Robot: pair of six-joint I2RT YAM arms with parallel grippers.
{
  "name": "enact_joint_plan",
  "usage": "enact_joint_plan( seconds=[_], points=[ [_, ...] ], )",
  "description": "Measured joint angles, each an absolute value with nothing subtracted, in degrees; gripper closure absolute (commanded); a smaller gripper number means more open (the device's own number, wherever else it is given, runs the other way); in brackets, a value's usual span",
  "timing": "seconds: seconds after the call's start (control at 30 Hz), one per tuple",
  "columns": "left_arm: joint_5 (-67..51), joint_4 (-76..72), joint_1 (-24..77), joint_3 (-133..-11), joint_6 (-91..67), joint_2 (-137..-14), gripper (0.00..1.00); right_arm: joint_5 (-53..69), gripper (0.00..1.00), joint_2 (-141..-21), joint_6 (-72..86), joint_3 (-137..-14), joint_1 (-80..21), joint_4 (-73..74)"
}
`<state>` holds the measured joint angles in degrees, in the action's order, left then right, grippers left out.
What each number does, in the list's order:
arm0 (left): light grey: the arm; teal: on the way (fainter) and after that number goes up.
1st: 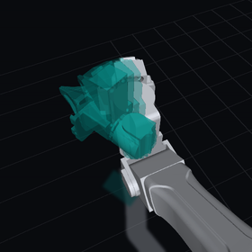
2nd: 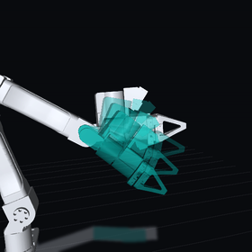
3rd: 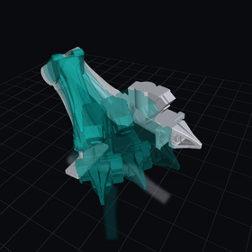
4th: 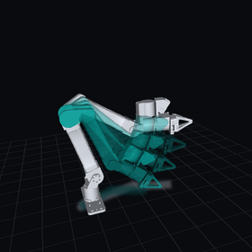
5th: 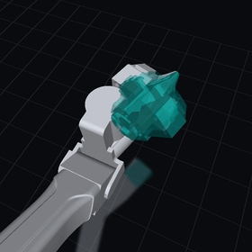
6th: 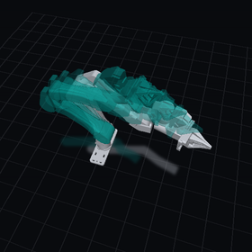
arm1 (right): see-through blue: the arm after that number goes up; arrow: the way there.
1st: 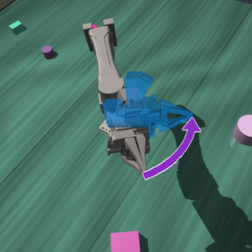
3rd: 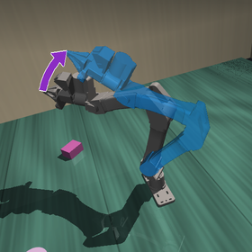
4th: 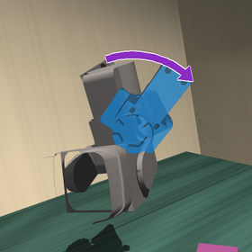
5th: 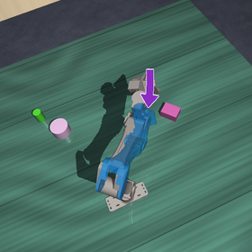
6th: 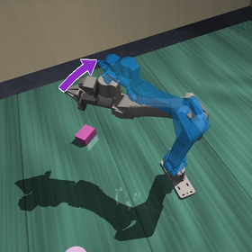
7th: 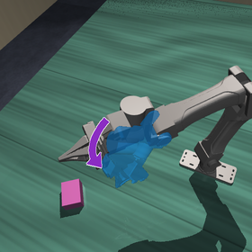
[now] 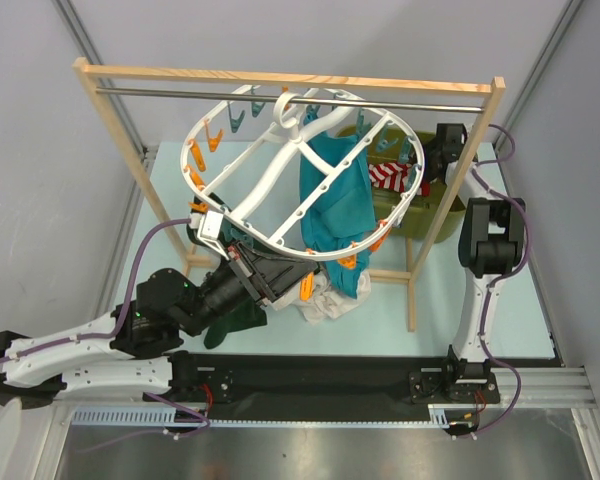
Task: Clip the socks to the hanger
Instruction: Pick up the sock from the bin.
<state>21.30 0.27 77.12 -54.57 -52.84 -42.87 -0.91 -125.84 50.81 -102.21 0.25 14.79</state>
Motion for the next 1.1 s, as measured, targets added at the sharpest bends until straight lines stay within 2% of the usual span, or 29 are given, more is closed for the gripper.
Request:
enact_joint_plan(
  seconds=[0.13, 0.4, 0.5, 0.53, 0.6, 0.63, 0.7, 0.73, 0.8, 1.1],
  points=[
    [21.3, 0.2, 77.1, -54.6, -52.5, -42.9, 1.00, -2.4, 0.54, -126.8, 51.7, -103.0, -0.6, 14.8],
    [21.3, 0.2, 77.1, -54.6, -52.4, -42.9, 1.00, -3.2, 0.55, -130.4, 52.6, -104.8, -2.8, 14.7],
    [21.3, 0.2, 77.1, -54.6, -52.5, -42.8, 1.00, -3.6, 0.61, -131.7, 52.7, -105.9, -3.0, 15.1],
    [21.3, 0.2, 77.1, -54.6, -52.4, -42.8, 1.00, -3.7, 0.67, -131.9, 52.8, -106.0, -3.0, 15.2],
    [21.3, 0.2, 77.1, -54.6, -52.5, -42.8, 1.00, -3.8, 0.71, -131.9, 52.8, -106.3, -2.9, 15.6],
    [21.3, 0.2, 77.1, -54.6, -52.5, -42.8, 1.00, -3.9, 0.78, -131.9, 52.8, -106.6, -2.8, 15.6],
    [21.3, 0.2, 77.1, -54.6, -52.5, -42.9, 1.00, -3.8, 0.86, -131.9, 52.4, -107.1, -2.5, 15.5],
    [21.3, 0.2, 77.1, -54.6, -52.5, -42.9, 1.00, -3.8, 0.94, -131.9, 52.1, -107.3, -2.4, 15.5],
    [21.3, 0.2, 77.1, -54.6, -52.5, -42.9, 1.00, -3.6, 1.00, -131.9, 51.4, -107.5, -2.2, 15.5],
    [21.2, -0.9, 77.1, -54.5, -52.5, -42.9, 1.00, 1.3, 1.00, -125.4, 43.1, -107.5, 0.2, 15.6]
  ],
)
